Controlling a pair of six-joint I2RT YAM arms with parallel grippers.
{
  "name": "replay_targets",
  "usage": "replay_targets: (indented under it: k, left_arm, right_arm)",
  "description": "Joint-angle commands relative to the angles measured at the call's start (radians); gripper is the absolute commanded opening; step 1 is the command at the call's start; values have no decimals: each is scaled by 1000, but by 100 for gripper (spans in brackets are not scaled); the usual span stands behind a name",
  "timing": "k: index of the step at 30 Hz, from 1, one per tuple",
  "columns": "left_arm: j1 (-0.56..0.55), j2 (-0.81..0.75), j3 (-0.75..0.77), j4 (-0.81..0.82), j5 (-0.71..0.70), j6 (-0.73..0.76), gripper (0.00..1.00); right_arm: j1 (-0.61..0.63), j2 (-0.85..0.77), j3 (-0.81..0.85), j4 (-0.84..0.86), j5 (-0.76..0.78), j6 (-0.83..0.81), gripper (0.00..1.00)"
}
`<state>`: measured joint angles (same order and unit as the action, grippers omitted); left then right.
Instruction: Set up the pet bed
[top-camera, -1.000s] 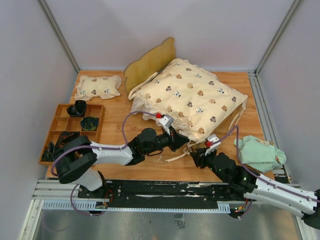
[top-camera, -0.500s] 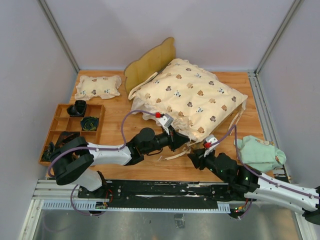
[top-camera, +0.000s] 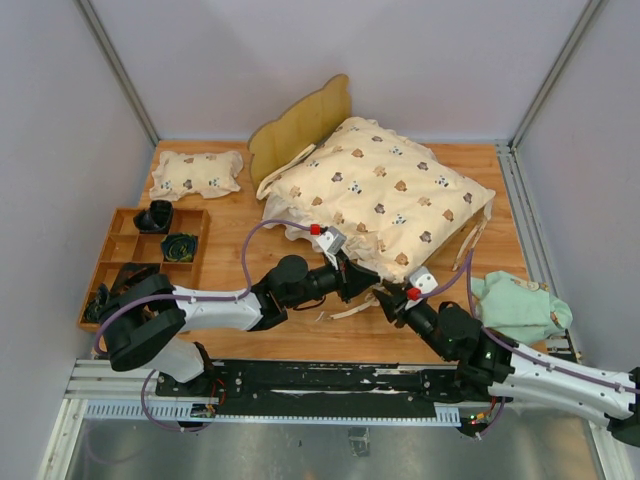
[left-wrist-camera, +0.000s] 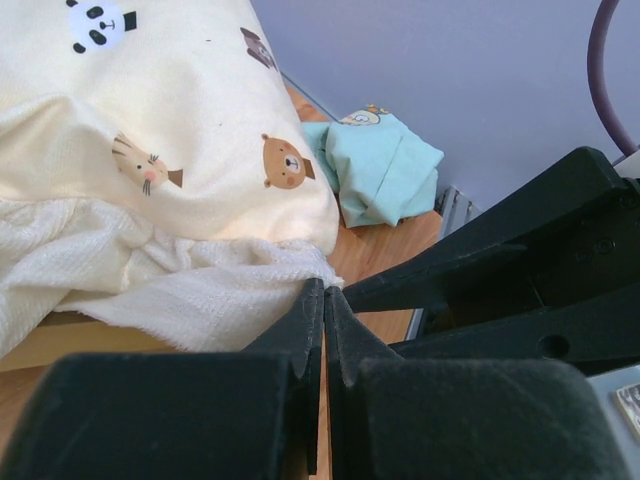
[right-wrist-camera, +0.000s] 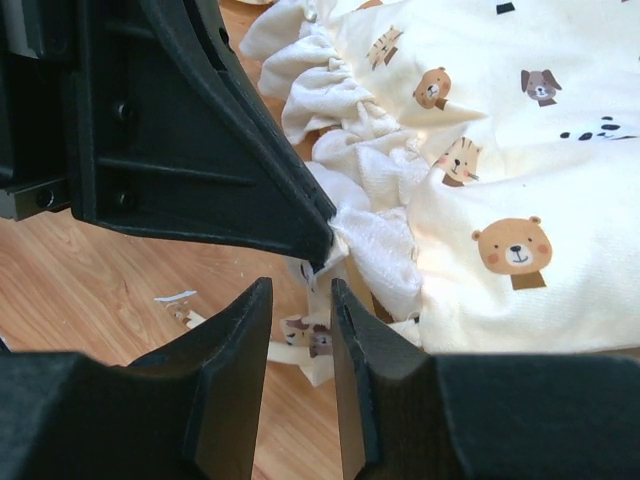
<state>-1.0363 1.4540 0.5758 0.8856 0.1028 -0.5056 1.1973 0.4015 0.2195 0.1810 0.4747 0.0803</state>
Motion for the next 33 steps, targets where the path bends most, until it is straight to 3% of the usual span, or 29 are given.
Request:
replay_targets:
  k: [1, 4, 7, 8, 14, 17, 27, 33]
  left_arm:
    - [3, -7, 4, 49, 15, -9, 0]
    - [1, -10, 3, 49, 14, -13, 0]
    - [3, -12, 1, 49, 10, -11, 0]
    - [2, -13, -2, 45, 4, -7, 4]
    - [3, 0, 21, -71, -145, 68, 23]
    - [5, 20, 34, -88, -167, 82, 43]
    - [4, 28, 2, -97, -180, 119, 47]
    - [3, -114, -132, -142, -100, 302, 49]
  right_arm:
    - [12, 55, 13, 104, 35, -59, 31]
    - [12, 100, 15, 128, 47, -60, 27]
    - [12, 122, 10, 148, 61, -56, 3]
    - [12, 117, 12, 132, 76, -45, 1]
    - [12, -3, -37, 61, 76, 9, 0]
    - [12, -64, -64, 40, 71, 13, 0]
    - [12, -111, -62, 44, 109, 6, 0]
    - [10, -52, 10, -9, 152, 20, 0]
